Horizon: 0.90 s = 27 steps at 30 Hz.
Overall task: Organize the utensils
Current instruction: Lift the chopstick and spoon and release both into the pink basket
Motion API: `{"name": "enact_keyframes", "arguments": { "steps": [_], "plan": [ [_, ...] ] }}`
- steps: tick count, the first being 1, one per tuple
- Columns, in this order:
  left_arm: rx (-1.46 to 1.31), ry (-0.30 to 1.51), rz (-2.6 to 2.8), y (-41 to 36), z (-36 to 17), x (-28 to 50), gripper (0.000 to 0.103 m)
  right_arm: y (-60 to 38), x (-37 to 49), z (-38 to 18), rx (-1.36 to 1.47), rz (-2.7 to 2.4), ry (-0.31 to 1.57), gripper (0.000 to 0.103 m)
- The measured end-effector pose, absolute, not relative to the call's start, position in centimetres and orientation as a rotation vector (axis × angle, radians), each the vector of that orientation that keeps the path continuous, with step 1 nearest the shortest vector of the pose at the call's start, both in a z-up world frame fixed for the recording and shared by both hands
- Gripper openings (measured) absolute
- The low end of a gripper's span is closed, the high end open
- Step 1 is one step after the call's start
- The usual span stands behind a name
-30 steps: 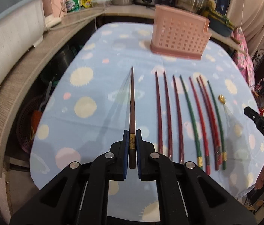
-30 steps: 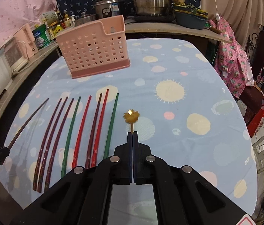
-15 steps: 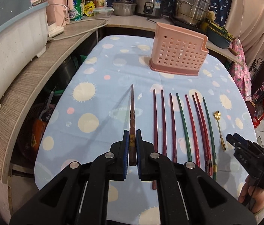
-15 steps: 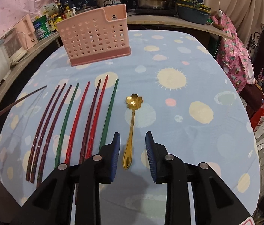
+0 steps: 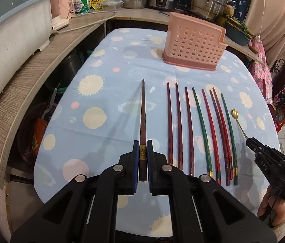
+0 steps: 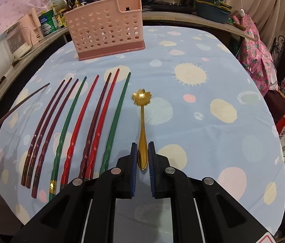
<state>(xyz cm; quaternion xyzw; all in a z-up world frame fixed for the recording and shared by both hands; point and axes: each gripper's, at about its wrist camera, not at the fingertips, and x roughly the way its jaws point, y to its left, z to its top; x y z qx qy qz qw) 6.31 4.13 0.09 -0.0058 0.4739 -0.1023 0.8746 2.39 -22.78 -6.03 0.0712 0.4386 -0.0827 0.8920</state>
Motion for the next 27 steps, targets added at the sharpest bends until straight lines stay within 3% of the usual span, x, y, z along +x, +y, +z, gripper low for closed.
{"name": "enact_keyframes", "arguments": {
  "steps": [7, 9, 27],
  "plan": [
    [-0.044, 0.896, -0.21, 4.6, 4.1, 8.0, 0.007, -24.2, 2.8, -1.9, 0.171, -0.189, 0.818, 0.008],
    [-0.05, 0.865, -0.209, 4.6, 5.4, 8.8, 0.007, -24.8, 3.2, -1.1, 0.185, -0.192, 0.798, 0.002],
    [-0.091, 0.488, -0.213, 1.8, 21.9, 19.9, 0.007, -28.2, 12.6, 10.1, 0.249, -0.122, 0.584, 0.002]
  ]
}}
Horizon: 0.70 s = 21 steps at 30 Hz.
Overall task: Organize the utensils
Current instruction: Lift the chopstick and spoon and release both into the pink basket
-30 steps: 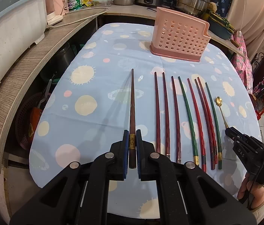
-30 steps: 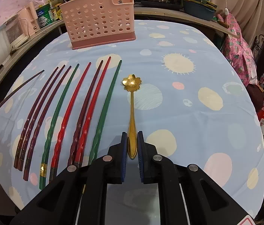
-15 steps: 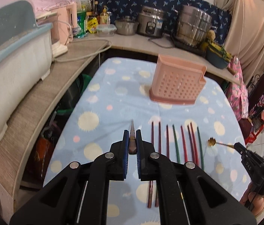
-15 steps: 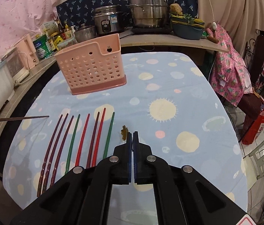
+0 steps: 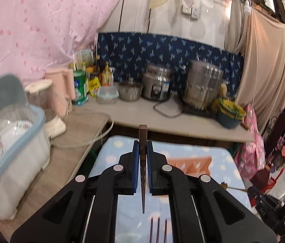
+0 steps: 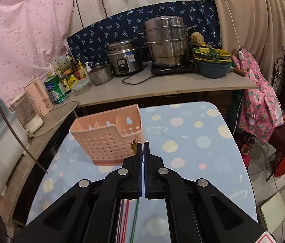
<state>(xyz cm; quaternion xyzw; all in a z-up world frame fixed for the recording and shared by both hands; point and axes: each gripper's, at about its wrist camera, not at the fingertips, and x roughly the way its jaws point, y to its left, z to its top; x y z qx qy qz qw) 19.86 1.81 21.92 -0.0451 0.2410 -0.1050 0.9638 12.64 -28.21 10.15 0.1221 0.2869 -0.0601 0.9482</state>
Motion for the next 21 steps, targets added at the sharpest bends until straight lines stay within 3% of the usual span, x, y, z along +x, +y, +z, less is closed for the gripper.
{"name": "enact_keyframes", "arguments": {
  "steps": [10, 21],
  "plan": [
    [-0.152, 0.418, -0.254, -1.3, 24.2, 25.2, 0.007, -28.3, 21.5, 9.9, 0.251, -0.107, 0.635, 0.002],
    [-0.125, 0.502, -0.27, -4.4, 19.5, 29.6, 0.007, -28.7, 25.5, 5.6, 0.276, -0.115, 0.743, 0.002]
  ]
}}
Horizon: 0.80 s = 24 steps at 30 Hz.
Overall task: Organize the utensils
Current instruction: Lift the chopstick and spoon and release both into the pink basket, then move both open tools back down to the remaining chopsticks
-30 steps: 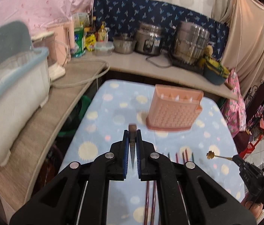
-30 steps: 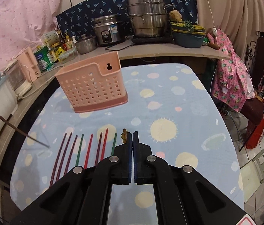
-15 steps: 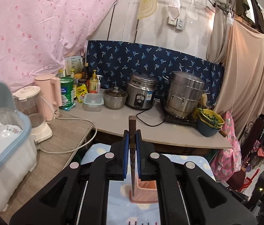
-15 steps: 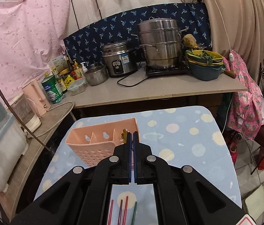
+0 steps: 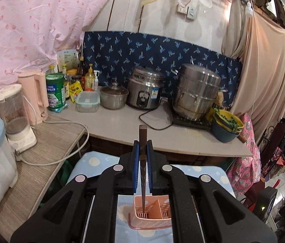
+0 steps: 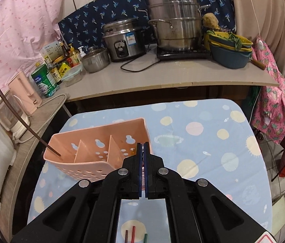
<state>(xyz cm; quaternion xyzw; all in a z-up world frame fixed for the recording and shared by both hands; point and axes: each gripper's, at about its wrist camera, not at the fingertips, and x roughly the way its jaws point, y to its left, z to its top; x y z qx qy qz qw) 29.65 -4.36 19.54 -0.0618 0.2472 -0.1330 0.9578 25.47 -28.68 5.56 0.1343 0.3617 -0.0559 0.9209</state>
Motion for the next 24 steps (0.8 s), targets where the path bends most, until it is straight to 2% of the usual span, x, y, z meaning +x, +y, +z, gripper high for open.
{"name": "enact_keyframes", "arguments": {
  "steps": [4, 5, 6, 7, 8, 9, 13, 15, 24],
  "plan": [
    [-0.116, 0.554, -0.271, -4.7, 17.5, 30.6, 0.009, -28.9, 25.3, 5.8, 0.292, -0.117, 0.729, 0.005],
    [-0.108, 0.559, -0.27, -4.8, 17.2, 30.6, 0.013, -28.9, 25.1, 6.1, 0.292, -0.114, 0.721, 0.006],
    [-0.099, 0.564, -0.263, -4.8, 16.9, 30.5, 0.027, -28.8, 24.7, 6.4, 0.29, -0.114, 0.71, 0.009],
    [-0.095, 0.566, -0.254, -4.8, 16.6, 30.5, 0.033, -28.7, 24.3, 6.8, 0.285, -0.116, 0.699, 0.012],
    [-0.098, 0.565, -0.245, -4.6, 16.5, 30.1, 0.045, -28.6, 23.8, 7.2, 0.281, -0.118, 0.687, 0.019],
    [-0.1, 0.566, -0.24, -4.5, 16.3, 30.0, 0.048, -28.5, 23.3, 7.5, 0.279, -0.118, 0.676, 0.025],
    [-0.085, 0.569, -0.225, -3.5, 16.0, 28.0, 0.049, -28.4, 20.6, 8.8, 0.284, -0.119, 0.641, 0.03],
    [-0.068, 0.577, -0.215, -3.0, 15.6, 26.8, 0.05, -28.2, 18.9, 9.1, 0.288, -0.122, 0.627, 0.036],
    [-0.002, 0.666, -0.163, -0.1, 11.1, 20.0, 0.051, -26.3, 10.8, 7.8, 0.272, -0.136, 0.635, 0.041]
  ]
}}
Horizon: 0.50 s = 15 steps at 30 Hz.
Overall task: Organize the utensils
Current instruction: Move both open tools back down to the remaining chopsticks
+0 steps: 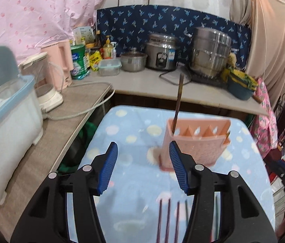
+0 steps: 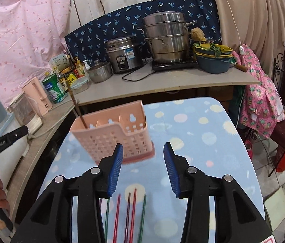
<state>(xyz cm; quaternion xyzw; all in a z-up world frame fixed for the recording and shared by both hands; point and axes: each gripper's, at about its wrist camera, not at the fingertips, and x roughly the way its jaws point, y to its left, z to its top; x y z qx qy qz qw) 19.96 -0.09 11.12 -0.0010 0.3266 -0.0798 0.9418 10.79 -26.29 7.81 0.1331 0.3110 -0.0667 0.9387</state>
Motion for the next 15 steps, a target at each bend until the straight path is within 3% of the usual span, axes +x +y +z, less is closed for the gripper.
{"name": "enact_keyframes", "arguments": {
  "steps": [15],
  "plan": [
    [0.074, 0.801, -0.15, 3.0, 2.3, 9.7, 0.05, -21.1, 1.1, 0.0, 0.15, -0.14, 0.799, 0.041]
  ]
}}
